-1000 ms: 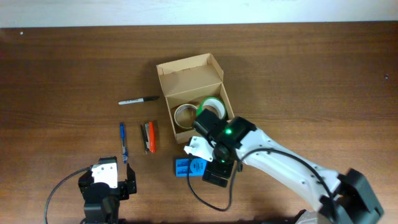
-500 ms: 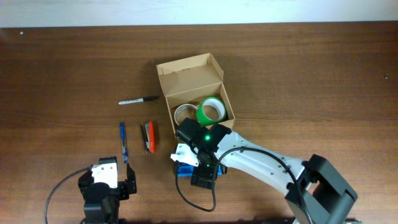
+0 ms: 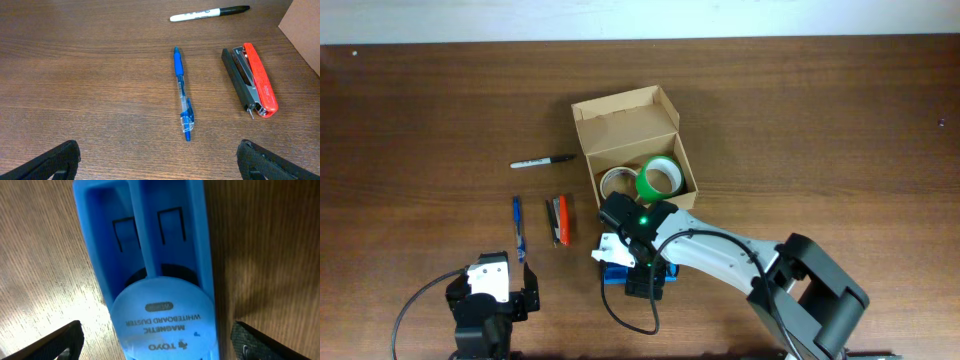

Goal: Pack container
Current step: 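Carry the blue case into the box and lower it inside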

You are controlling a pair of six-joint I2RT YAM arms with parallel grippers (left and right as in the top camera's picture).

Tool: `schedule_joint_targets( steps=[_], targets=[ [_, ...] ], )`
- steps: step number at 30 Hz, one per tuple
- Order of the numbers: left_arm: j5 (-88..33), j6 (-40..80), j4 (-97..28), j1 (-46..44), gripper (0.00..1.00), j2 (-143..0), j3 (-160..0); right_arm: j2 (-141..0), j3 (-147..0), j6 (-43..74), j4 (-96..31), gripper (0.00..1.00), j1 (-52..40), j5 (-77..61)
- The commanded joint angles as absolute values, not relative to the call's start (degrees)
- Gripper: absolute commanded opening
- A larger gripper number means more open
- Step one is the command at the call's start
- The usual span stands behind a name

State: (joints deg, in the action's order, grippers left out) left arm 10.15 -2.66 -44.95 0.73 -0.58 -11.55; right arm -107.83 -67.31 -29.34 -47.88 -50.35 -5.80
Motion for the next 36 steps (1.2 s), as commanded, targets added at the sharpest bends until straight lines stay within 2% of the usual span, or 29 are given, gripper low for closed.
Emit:
schedule_joint_targets(
  steps=[1,2,5,8,9,10,15,19,27,32,36],
  targets=[
    [10.8,-3.7,-45.0,0.8,1.00,-0.3,-11.1,-110.0,-66.8,-29.8,-47.5,0.95,-50.6,-5.3],
    [10.8,-3.7,-45.0,0.8,1.00,-0.3,-11.1,-110.2,-66.8,-29.8,-47.3,0.91,-50.6,-5.3],
    [10.8,-3.7,-45.0,0.8,1.00,-0.3,-11.1,-110.3,-66.8,-29.8,-46.6,0.66,-50.6,-5.2],
    [10.8,-3.7,-45.0,0.8,1.00,-0.3,-11.1,-110.3,-66.8,-29.8,-46.6,0.54,-50.6,-5.2],
    [10.8,-3.7,-45.0,0.8,1.00,-0.3,-11.1,-110.3,-66.9,-29.7,-46.7,0.44,-50.6,-5.3],
    [10.8,-3.7,-45.0,0.8,1.00,-0.3,-11.1,-110.3,-66.9,-29.7,-46.7,0.39,-50.6,-5.3],
    [10.8,-3.7,-45.0,0.8,1.00,-0.3,-11.1,-110.2,-69.2,-26.9,-49.3,0.38,-50.6,-5.3],
    [10.8,-3.7,-45.0,0.8,1.00,-0.3,-11.1,-110.2,-75.9,-23.8,-56.4,0.34,-50.6,-6.0],
    [10.8,-3.7,-45.0,0.8,1.00,-0.3,-11.1,-110.1,-93.3,-21.5,-68.1,0.33,-51.1,-10.3],
    [10.8,-3.7,-45.0,0.8,1.00,-0.3,-11.1,-110.1,-104.0,-12.5,-68.2,0.32,-50.9,-10.0],
    [10.8,-3.7,-45.0,0.8,1.00,-0.3,-11.1,-110.1,-108.4,-6.7,-63.2,0.32,-49.7,-6.8]
  ],
)
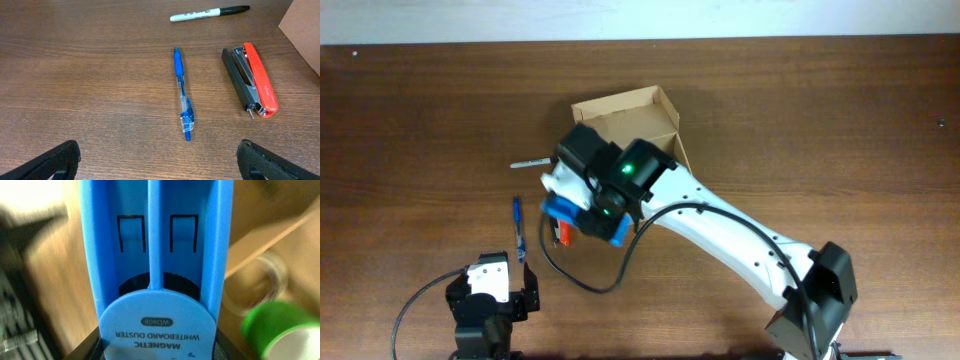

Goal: Pack container
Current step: 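Carry the blue case into the box and lower it inside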

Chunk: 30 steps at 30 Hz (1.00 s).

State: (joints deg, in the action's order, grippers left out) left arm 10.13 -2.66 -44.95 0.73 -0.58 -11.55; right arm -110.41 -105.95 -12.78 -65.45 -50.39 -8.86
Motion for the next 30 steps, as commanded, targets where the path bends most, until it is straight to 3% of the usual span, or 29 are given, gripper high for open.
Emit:
schedule_joint_targets(
  steps=[1,13,21,30],
  targets=[
    [10.8,-3.7,-45.0,0.8,0.99,-0.3,-11.1,-110.1,-108.3,-6.5,-62.0,0.32,-49.3,-6.6],
    [10.8,-3.7,-45.0,0.8,1.00,-0.3,-11.1,-114.7,-107.9,-3.0,-54.2,0.32,-41.2,-4.0],
    [10.8,-3.7,-45.0,0.8,1.00,-0.3,-11.1,-121.7,-107.9,-0.3,-52.9,0.28,-41.0,-1.7],
    [10.8,-3.7,-45.0,0.8,0.99,-0.3,-11.1,-120.6,-107.9,2.2,-54.2,0.24,-40.0,-0.8]
  ],
)
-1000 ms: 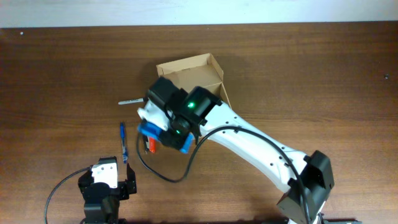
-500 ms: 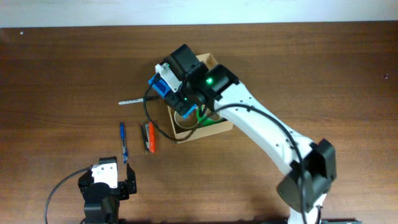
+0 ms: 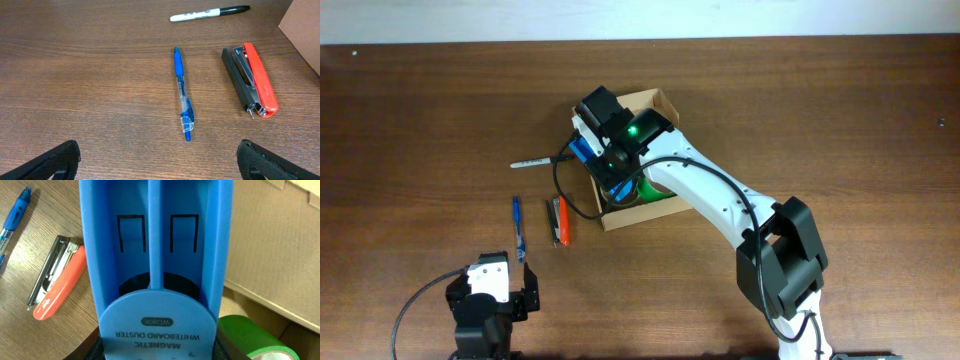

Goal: Pack container
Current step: 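Carry the blue case into the box and lower it inside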

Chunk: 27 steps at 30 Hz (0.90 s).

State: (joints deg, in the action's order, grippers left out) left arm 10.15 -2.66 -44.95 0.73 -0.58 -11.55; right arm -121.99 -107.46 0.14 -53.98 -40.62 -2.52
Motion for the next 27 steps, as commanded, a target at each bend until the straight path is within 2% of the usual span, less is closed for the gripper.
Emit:
schedule_joint_targets(
  steps=[1,10,12,27],
  targets=[
    [10.8,-3.7,-45.0,0.8,1.00,-0.3,-11.1,-119.7,-108.0,2.2,-53.8,0.24,-39.9,-0.6],
    [10.8,-3.7,-45.0,0.8,1.00,-0.3,-11.1,-117.5,-107.9,3.5,-58.4,0.22,-39.7,1.5],
    [10.8,-3.7,-45.0,0.8,1.00,-0.3,-11.1,-117.5,-107.9,3.4,-58.5,0.19,-39.7,2.7],
    [10.8,-3.7,-45.0,0.8,1.00,-0.3,-11.1,-117.5,-102.1,1.7,-56.9,0.19,-39.7,3.4]
  ],
)
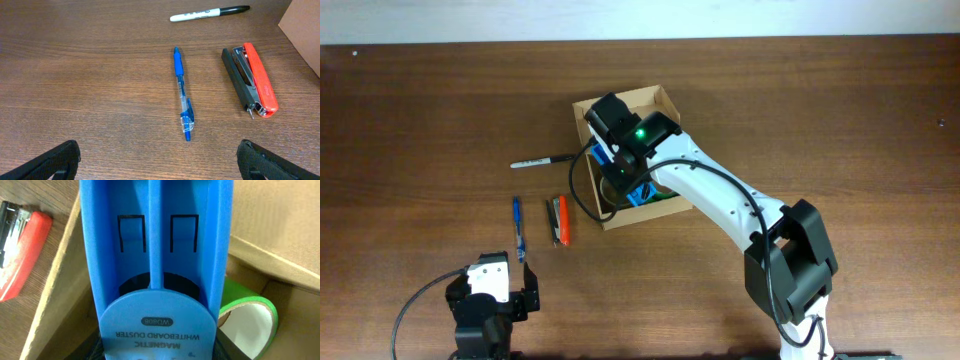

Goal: Pack container
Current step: 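Carry the blue case into the box and lower it inside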

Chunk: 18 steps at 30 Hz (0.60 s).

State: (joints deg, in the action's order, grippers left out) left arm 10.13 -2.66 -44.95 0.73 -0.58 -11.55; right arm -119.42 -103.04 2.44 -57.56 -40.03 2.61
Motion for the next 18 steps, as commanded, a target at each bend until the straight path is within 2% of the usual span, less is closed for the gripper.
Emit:
schedule_joint_targets(
  steps=[1,3,4,6,9,12,13,14,18],
  targets=[
    [10.8,-3.7,-45.0,0.8,1.00,-0.3,-11.1,-117.5,-101.8,1.7,-56.6,0.19,-39.7,3.4],
    [10.8,-3.7,-45.0,0.8,0.99,-0.3,-11.1,-117.5,-101.8,1.7,-56.5,0.21,-39.7,3.3],
    [10.8,-3.7,-45.0,0.8,1.00,-0.3,-11.1,-117.5,-101.8,1.7,-56.4,0.30,-39.7,3.3],
    [10.8,-3.7,-45.0,0.8,1.00,-0.3,-11.1,-117.5,-101.8,1.7,-56.3,0.35,-39.7,3.3],
    [10.8,-3.7,-45.0,0.8,1.00,-0.3,-11.1,-117.5,-101.8,1.1,-56.4,0.54,-39.7,3.3],
    [10.8,-3.7,-45.0,0.8,1.00,-0.3,-11.1,-117.5,-101.8,0.9,-56.4,0.64,-39.7,3.3],
    [10.8,-3.7,-45.0,0.8,1.00,-0.3,-11.1,-117.5,-101.8,0.9,-56.4,0.79,-39.7,3.3],
    [10.8,-3.7,-45.0,0.8,1.00,-0.3,-11.1,-117.5,-101.8,0.9,-56.4,0.84,-39.7,3.3],
    [10.8,-3.7,-45.0,0.8,1.00,-0.3,-11.1,-117.5,-101.8,0.9,-56.4,0.84,-39.7,3.3]
  ],
)
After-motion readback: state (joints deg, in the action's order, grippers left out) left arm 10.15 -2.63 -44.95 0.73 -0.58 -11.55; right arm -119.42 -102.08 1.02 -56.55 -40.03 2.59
